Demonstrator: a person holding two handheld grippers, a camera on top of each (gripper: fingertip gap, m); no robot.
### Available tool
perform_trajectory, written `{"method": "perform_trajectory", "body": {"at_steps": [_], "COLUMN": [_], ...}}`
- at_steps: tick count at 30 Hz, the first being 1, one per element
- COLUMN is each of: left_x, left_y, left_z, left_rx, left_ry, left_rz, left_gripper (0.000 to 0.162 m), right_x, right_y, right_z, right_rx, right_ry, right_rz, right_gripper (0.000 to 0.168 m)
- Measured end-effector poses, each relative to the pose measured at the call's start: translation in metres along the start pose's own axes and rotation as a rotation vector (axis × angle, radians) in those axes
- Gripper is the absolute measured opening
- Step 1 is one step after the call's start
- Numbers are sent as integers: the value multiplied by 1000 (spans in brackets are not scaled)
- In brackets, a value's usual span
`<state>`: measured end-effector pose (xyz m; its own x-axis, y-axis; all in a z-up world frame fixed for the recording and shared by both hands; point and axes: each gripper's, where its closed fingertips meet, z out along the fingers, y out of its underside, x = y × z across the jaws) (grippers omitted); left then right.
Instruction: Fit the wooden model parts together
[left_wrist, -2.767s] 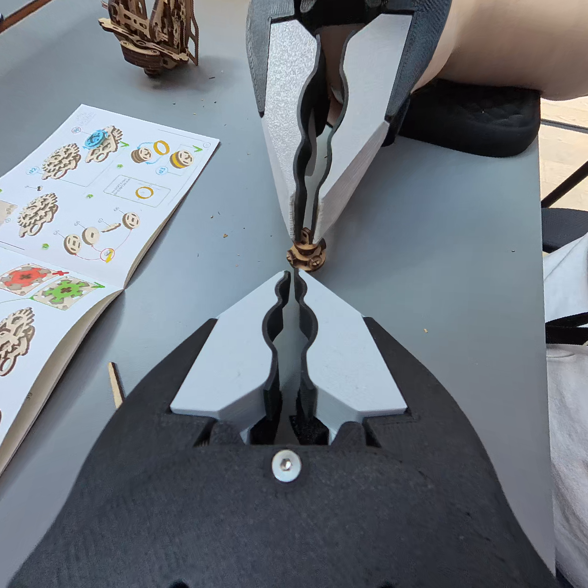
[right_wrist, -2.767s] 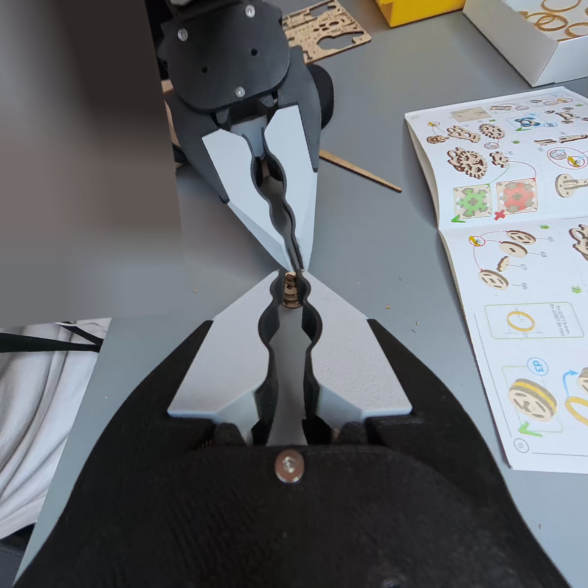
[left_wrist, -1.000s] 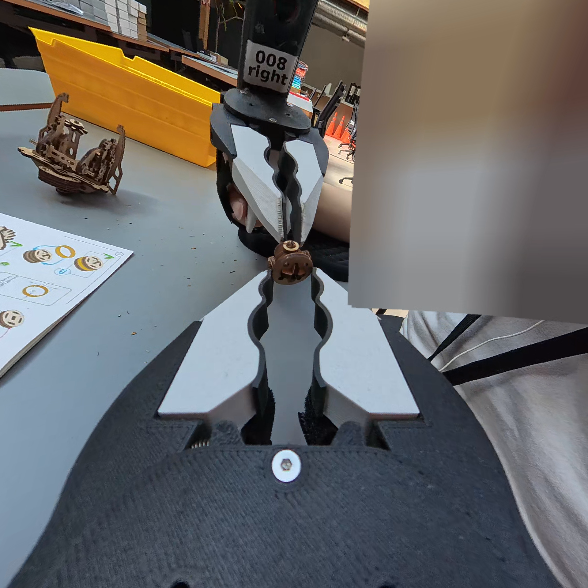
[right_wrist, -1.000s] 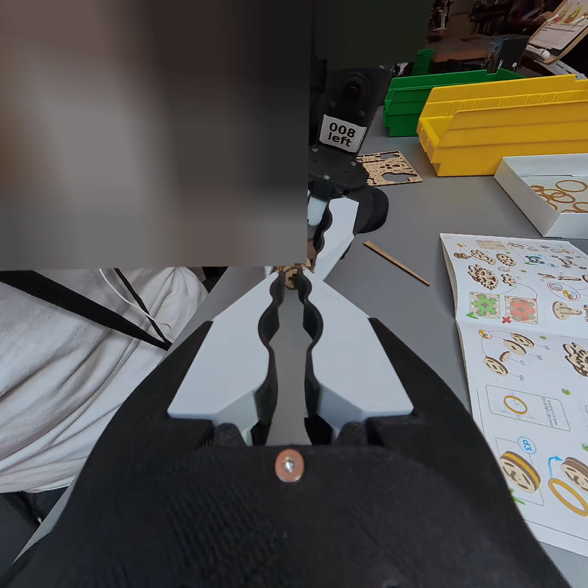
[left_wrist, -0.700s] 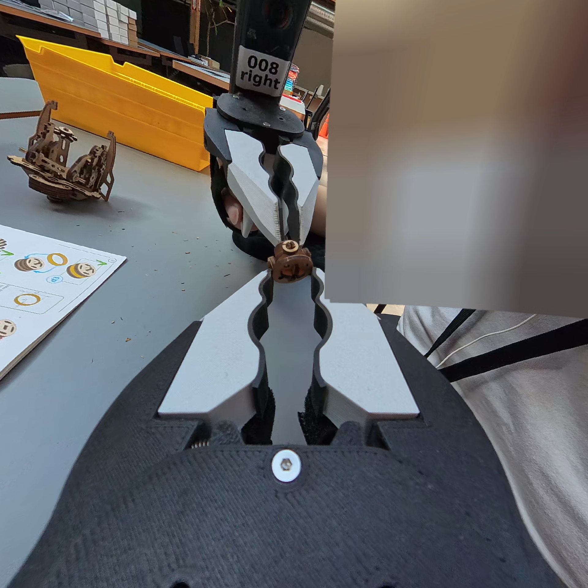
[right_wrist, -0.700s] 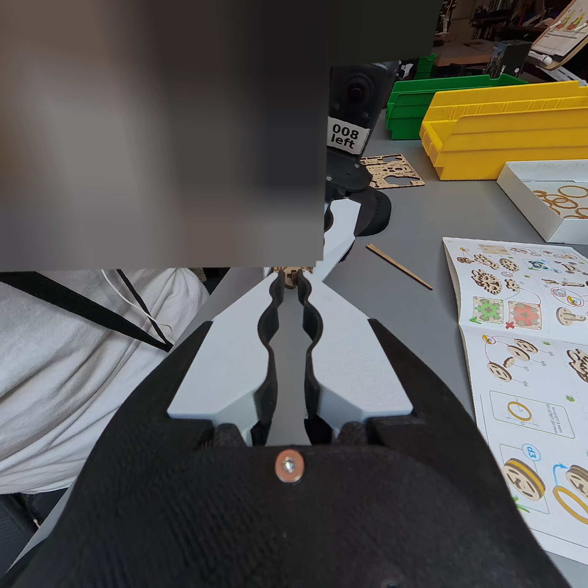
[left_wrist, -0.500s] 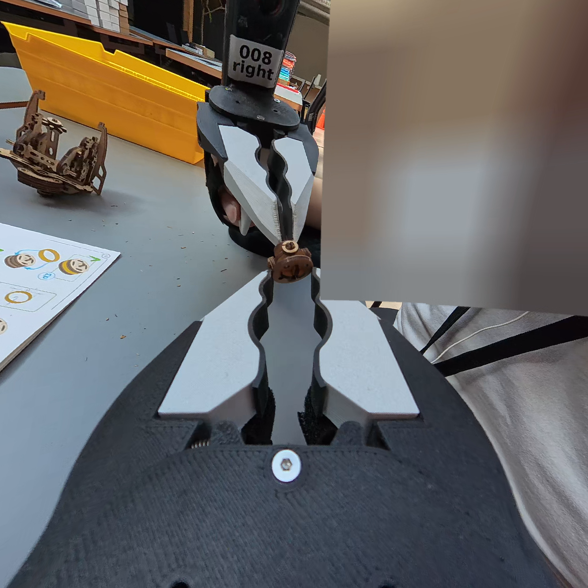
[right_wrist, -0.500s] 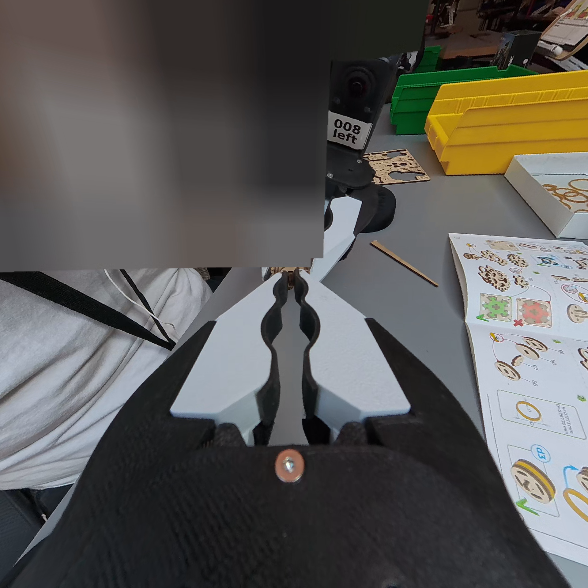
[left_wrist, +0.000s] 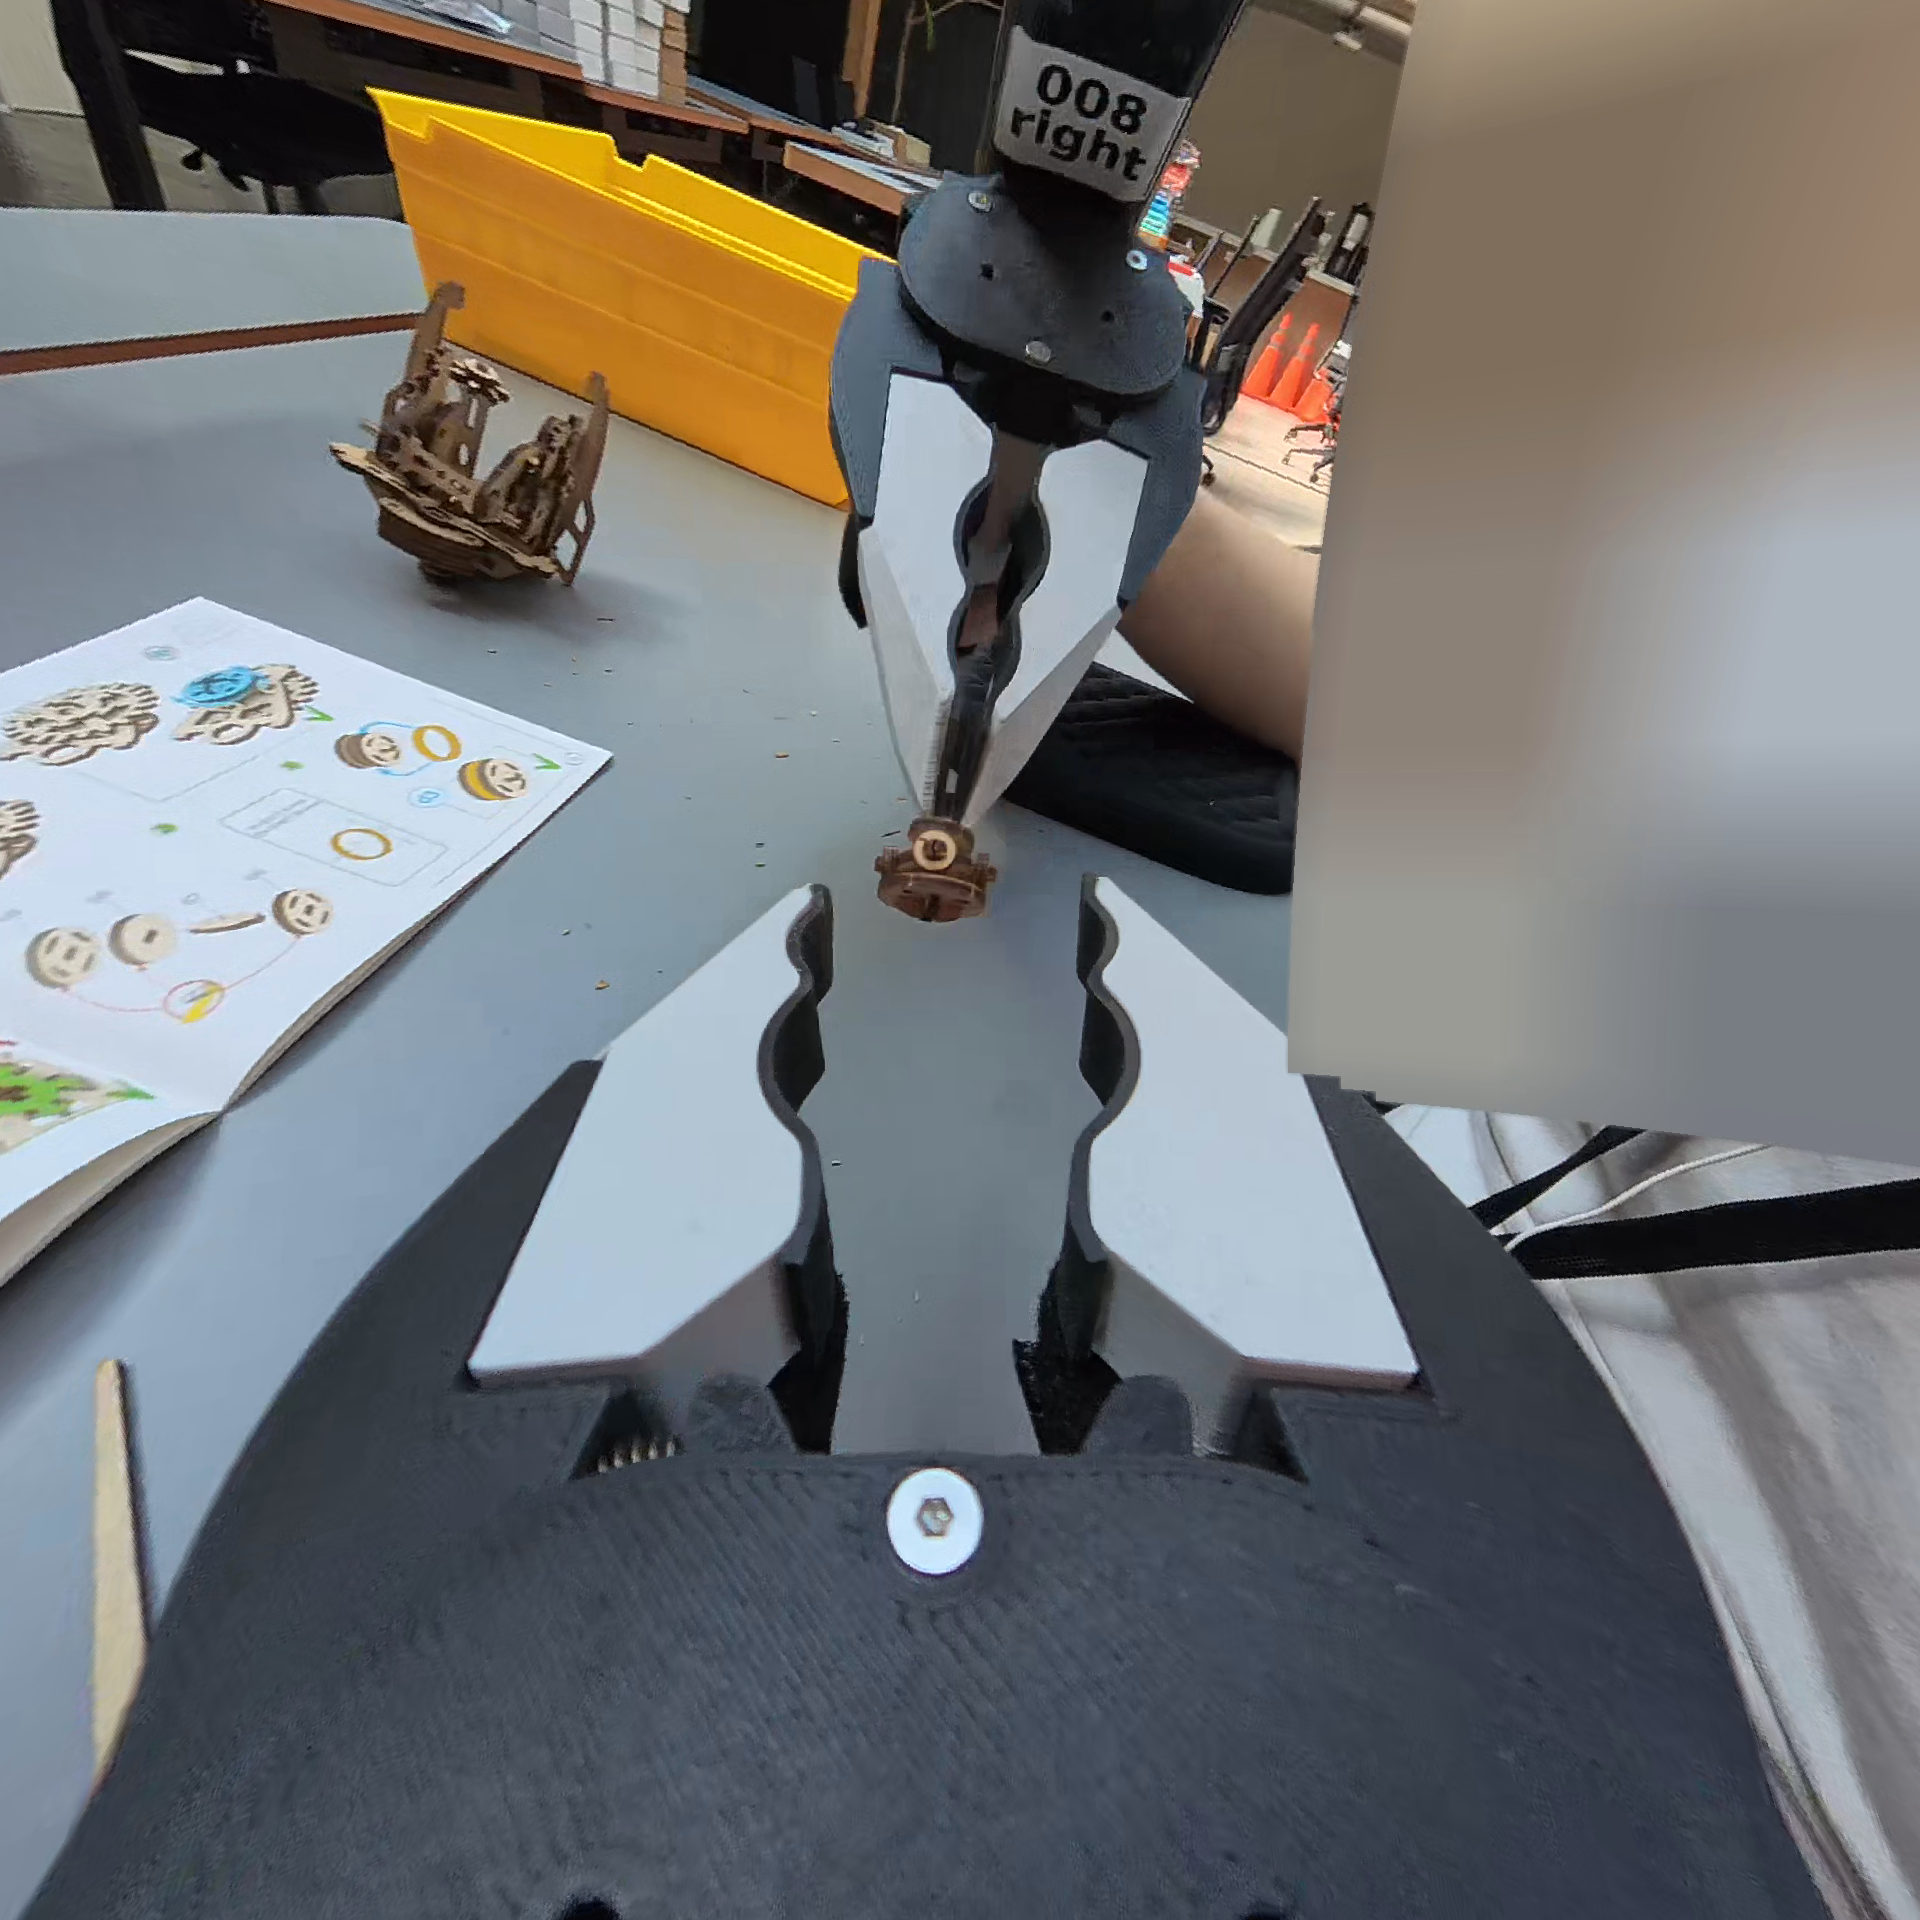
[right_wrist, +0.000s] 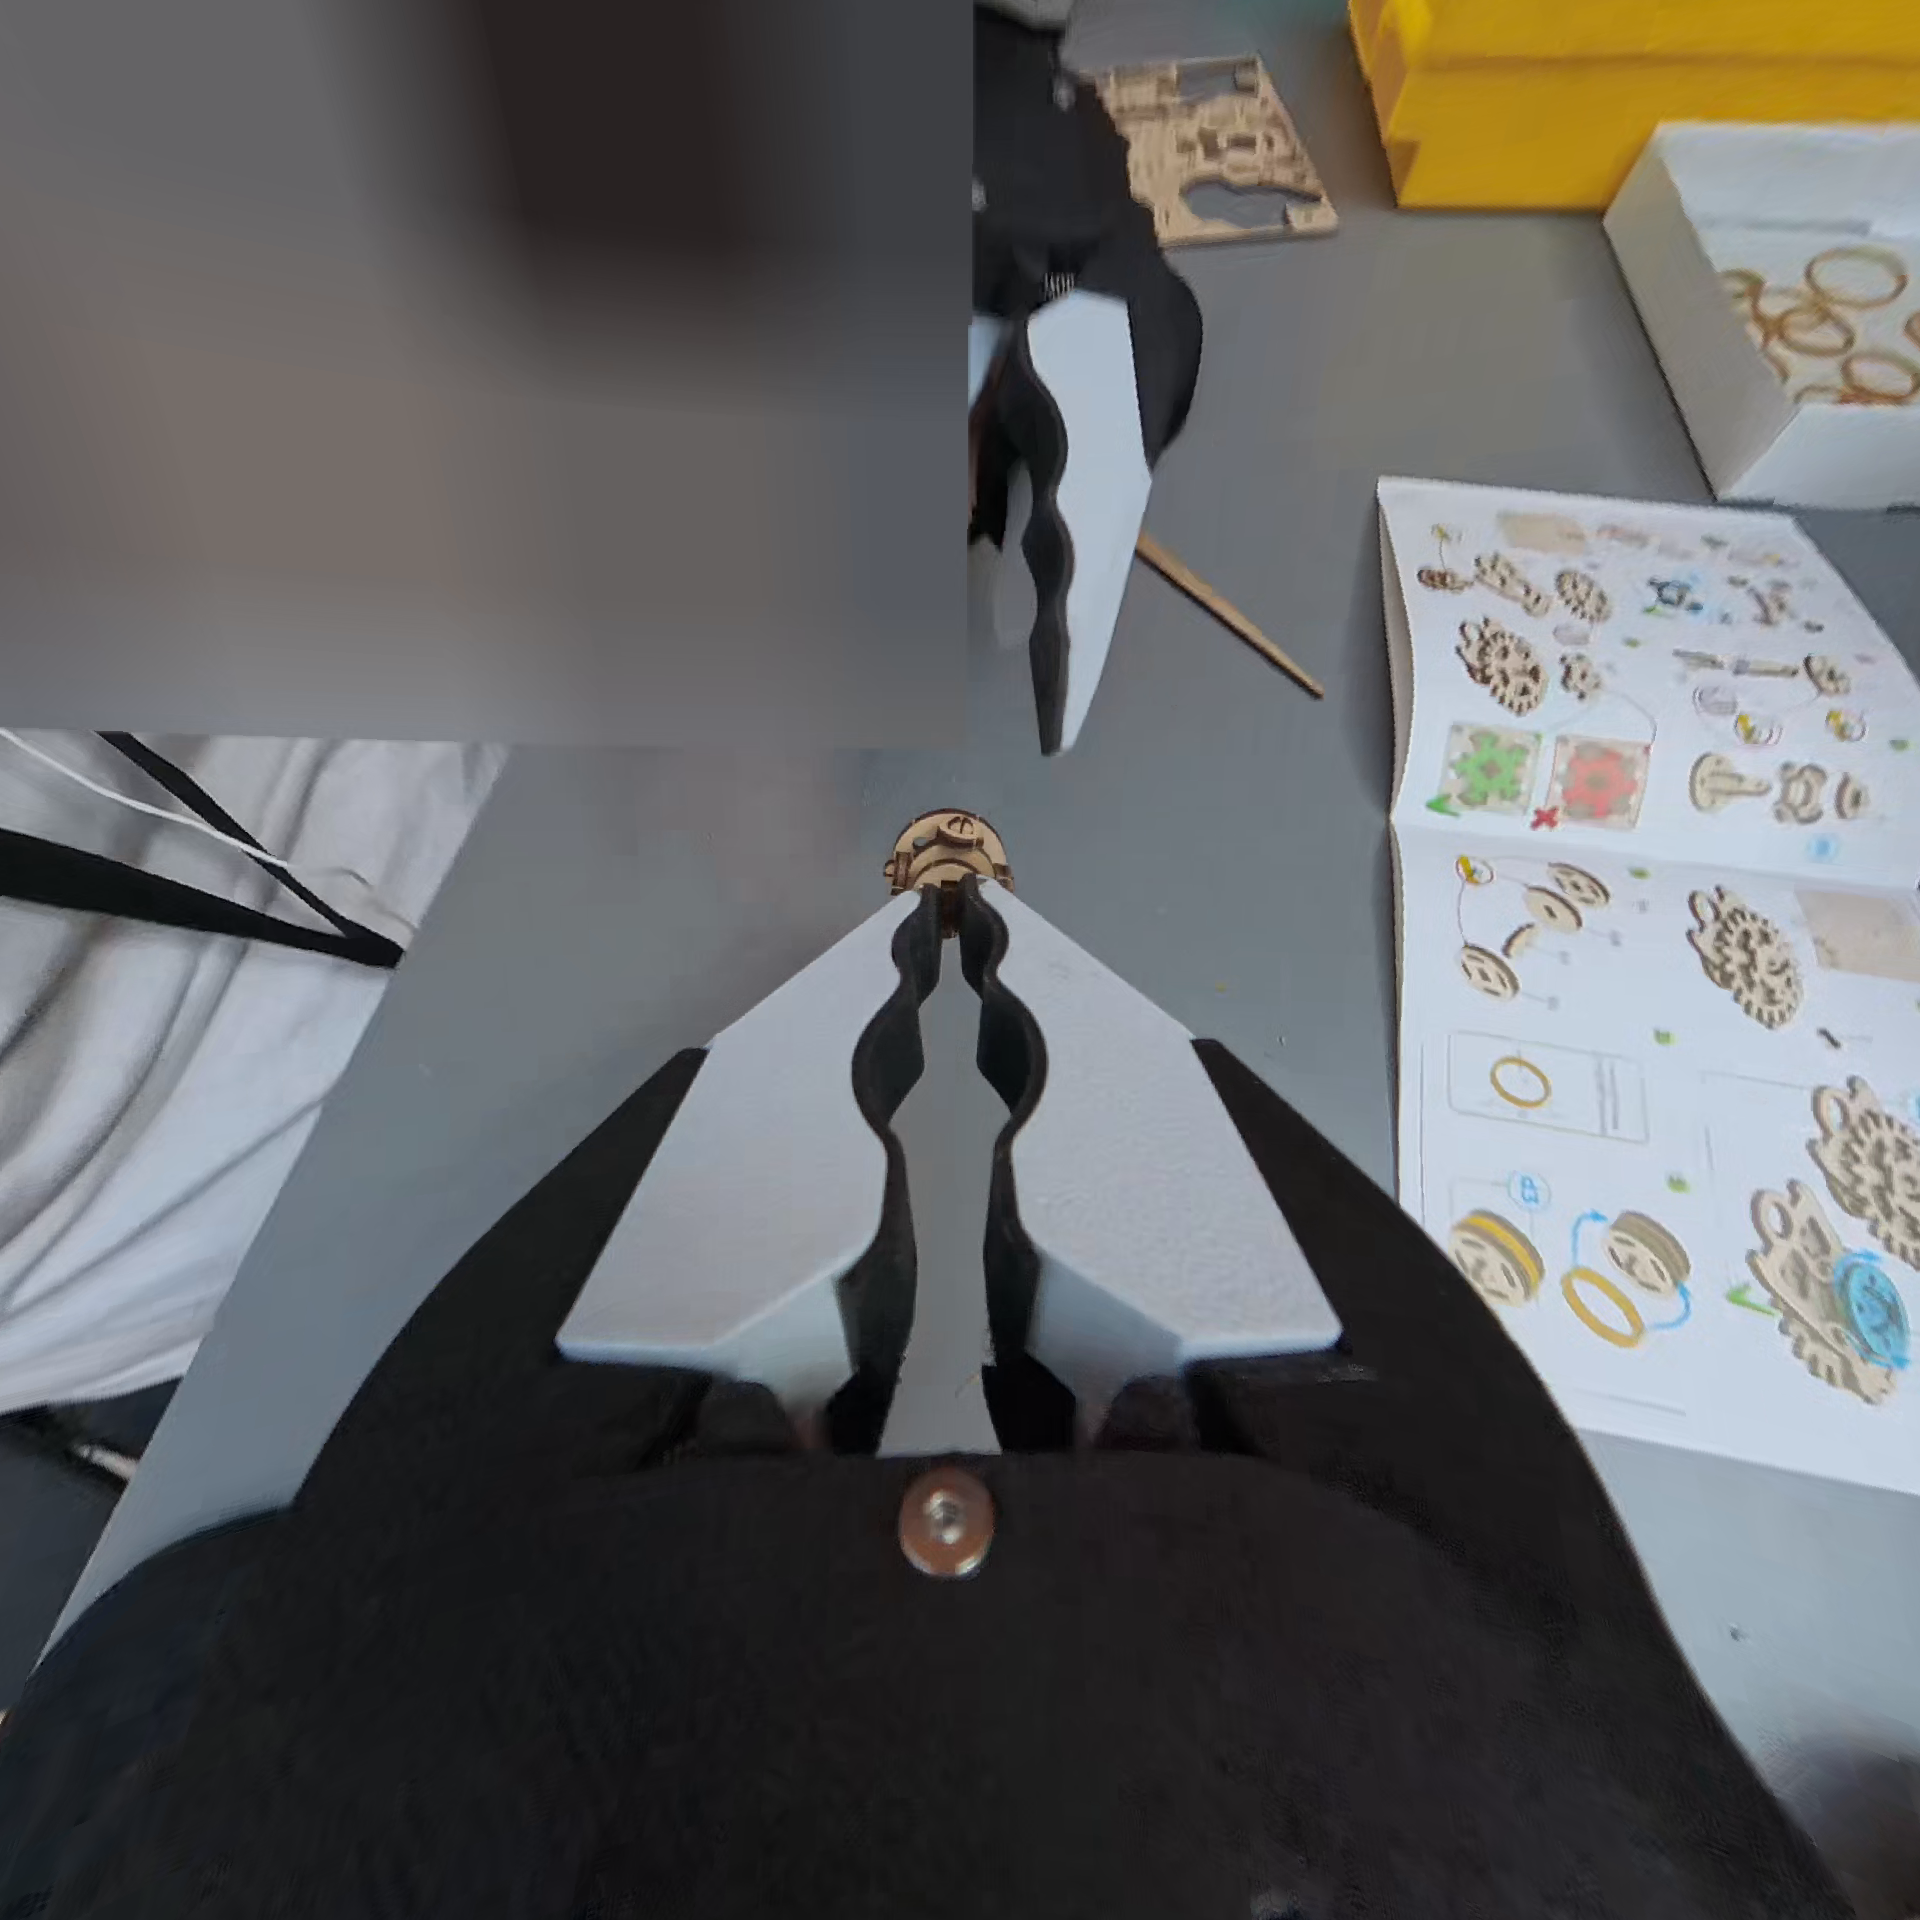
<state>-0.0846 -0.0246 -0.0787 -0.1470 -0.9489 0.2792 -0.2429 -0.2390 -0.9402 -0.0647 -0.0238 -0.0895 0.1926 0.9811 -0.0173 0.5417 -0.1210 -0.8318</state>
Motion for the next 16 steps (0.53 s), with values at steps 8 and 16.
{"method": "perform_trajectory", "body": {"at_steps": [8,16], "left_x": [8,23], "left_y": [-7,-12], "left_z": [-31,-59], "left_rx": [67,128], "left_ry": [-70,-59], "left_rz": [62,83], "left_gripper": [34,30], "right_x": [14,11], "right_y": [27,32], "right_z": [-3,10], "right_rx": [-744,-797], "right_ry": [-17,-60], "right_rz": [-160,-136], "right_gripper": [2,2]}}
